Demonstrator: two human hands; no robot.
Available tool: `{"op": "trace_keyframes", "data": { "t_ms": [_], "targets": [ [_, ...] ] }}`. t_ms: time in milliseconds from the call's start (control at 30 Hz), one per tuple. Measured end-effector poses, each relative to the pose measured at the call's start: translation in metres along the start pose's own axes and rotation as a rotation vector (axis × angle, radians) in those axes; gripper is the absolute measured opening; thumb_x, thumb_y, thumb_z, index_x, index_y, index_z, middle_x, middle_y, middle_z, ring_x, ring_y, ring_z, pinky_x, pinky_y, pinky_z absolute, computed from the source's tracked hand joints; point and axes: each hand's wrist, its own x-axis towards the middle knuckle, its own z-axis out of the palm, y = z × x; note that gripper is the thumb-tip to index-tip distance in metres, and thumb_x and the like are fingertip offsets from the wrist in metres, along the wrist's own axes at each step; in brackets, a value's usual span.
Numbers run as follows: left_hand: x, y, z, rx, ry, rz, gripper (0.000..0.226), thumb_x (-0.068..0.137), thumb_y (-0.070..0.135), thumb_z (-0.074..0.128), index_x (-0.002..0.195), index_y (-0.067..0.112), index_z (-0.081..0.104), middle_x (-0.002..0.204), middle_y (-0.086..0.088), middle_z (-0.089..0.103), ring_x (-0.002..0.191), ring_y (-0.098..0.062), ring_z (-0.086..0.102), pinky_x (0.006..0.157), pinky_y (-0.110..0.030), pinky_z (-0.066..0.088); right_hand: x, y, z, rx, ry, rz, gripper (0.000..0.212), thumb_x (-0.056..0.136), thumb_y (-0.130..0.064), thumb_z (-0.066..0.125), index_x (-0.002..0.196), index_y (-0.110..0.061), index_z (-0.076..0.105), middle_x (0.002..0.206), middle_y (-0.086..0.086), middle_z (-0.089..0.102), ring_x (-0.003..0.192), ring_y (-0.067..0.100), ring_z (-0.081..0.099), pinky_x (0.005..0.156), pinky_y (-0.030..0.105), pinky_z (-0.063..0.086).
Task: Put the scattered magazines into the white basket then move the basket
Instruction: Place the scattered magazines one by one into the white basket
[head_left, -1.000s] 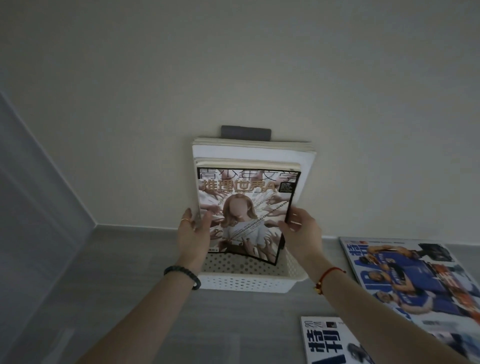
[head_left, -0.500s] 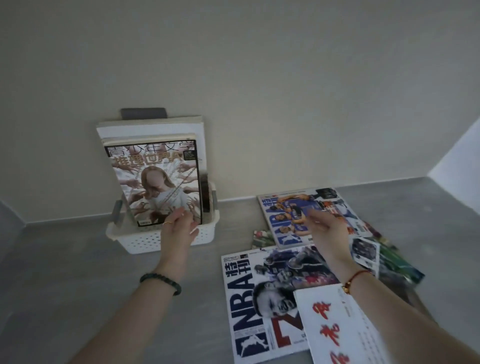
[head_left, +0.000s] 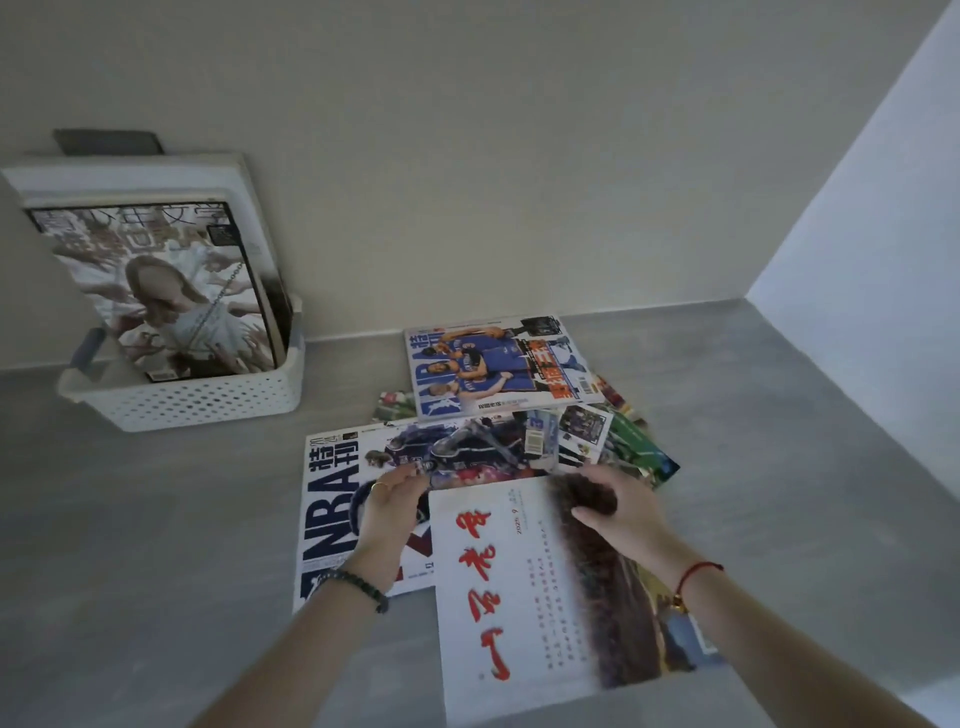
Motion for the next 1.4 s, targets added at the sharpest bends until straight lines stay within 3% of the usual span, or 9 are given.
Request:
{"op": "trace_keyframes", "data": {
  "t_ms": [167, 267, 433, 700, 833, 967, 1167, 1267, 1400],
  "targets": [
    [-0.013, -0.027, 0.022, 0.024, 0.101, 0.021, 0.027, 0.087, 0.007, 0.051, 0.113, 0.014, 0.051, 0.084, -0.004, 0.056, 0.077, -0.020, 0.052, 0.070, -0.026, 0.044, -0.002, 0.020, 0.003, -0.301, -0.200, -0.184, 0.075, 0.073, -0.038, 0.069, 0.136, -0.027, 0.031, 0.146, -0.001, 0.032, 0.135, 0.016, 0.028, 0.114, 0.046, 0.017],
    [-0.024, -0.039, 0.028, -0.004, 0.149, -0.017, 0.038, 0.085, 0.004, 0.051, 0.123, 0.006, 0.047, 0.106, -0.014, 0.061, 0.098, -0.028, 0.058, 0.095, -0.040, 0.043, 0.006, 0.020, 0.001, -0.368, -0.236, -0.246, 0.082, 0.072, -0.040, 0.069, 0.139, -0.027, 0.023, 0.150, -0.001, 0.022, 0.139, 0.018, 0.018, 0.114, 0.050, 0.010],
    [-0.044, -0.059, 0.027, -0.036, 0.216, -0.031, 0.043, 0.084, 0.005, 0.051, 0.127, 0.008, 0.044, 0.121, -0.017, 0.058, 0.113, -0.032, 0.055, 0.102, -0.046, 0.041, 0.025, 0.013, 0.000, -0.488, -0.350, -0.339, 0.097, 0.067, -0.042, 0.074, 0.142, -0.026, 0.014, 0.151, 0.001, 0.020, 0.141, 0.021, 0.012, 0.114, 0.055, 0.003],
    [-0.067, -0.085, 0.020, -0.046, 0.276, 0.017, 0.032, 0.085, 0.007, 0.055, 0.117, 0.013, 0.050, 0.103, 0.000, 0.063, 0.102, -0.020, 0.059, 0.093, -0.035, 0.047, 0.039, 0.005, 0.001, -0.626, -0.358, -0.356, 0.104, 0.048, -0.053, 0.080, 0.132, -0.020, 0.030, 0.131, 0.008, 0.043, 0.122, 0.027, 0.037, 0.103, 0.043, 0.032],
    [-0.071, -0.088, 0.015, -0.042, 0.220, 0.006, 0.035, 0.080, 0.001, 0.061, 0.110, 0.014, 0.049, 0.094, 0.002, 0.063, 0.093, -0.022, 0.063, 0.082, -0.037, 0.053, 0.043, 0.005, -0.009, -0.342, -0.337, -0.304, 0.068, 0.060, -0.038, 0.080, 0.119, -0.017, 0.053, 0.123, 0.004, 0.058, 0.112, 0.023, 0.053, 0.091, 0.037, 0.045],
    [-0.073, -0.086, 0.005, 0.023, 0.085, -0.019, 0.031, 0.077, 0.005, 0.066, 0.106, 0.009, 0.057, 0.095, -0.003, 0.069, 0.083, -0.017, 0.068, 0.070, -0.030, 0.057, 0.049, -0.009, -0.026, -0.277, -0.348, -0.387, 0.017, 0.067, -0.035, 0.075, 0.073, -0.033, 0.059, 0.097, -0.005, 0.068, 0.102, 0.017, 0.060, 0.082, 0.037, 0.046],
    [-0.072, -0.045, -0.035, -0.005, 0.059, 0.124, 0.013, 0.082, 0.017, 0.063, 0.093, 0.008, 0.064, 0.082, -0.003, 0.072, 0.068, -0.013, 0.067, 0.064, -0.023, 0.055, 0.064, -0.045, -0.057, 0.204, -0.143, -0.336, 0.019, 0.067, -0.024, 0.076, 0.068, -0.022, 0.058, 0.072, -0.004, 0.067, 0.070, 0.015, 0.063, 0.064, 0.035, 0.049],
    [-0.068, -0.015, -0.052, -0.032, 0.039, 0.229, 0.018, 0.085, 0.017, 0.059, 0.102, 0.017, 0.064, 0.087, 0.004, 0.073, 0.079, -0.011, 0.067, 0.072, -0.022, 0.054, 0.064, -0.078, -0.051, 0.543, -0.068, -0.296, 0.015, 0.070, -0.017, 0.075, 0.070, -0.021, 0.060, 0.072, -0.010, 0.069, 0.068, 0.005, 0.065, 0.059, 0.019, 0.048],
    [-0.058, 0.022, -0.065, -0.136, 0.063, 0.349, 0.035, 0.086, 0.018, 0.057, 0.119, 0.021, 0.046, 0.107, 0.006, 0.060, 0.098, -0.014, 0.059, 0.071, -0.022, 0.052, 0.055, -0.128, -0.025, 0.851, -0.087, -0.273, 0.015, 0.072, -0.011, 0.071, 0.082, -0.019, 0.065, 0.084, -0.006, 0.071, 0.078, 0.006, 0.067, 0.067, 0.018, 0.051]
  ]
}}
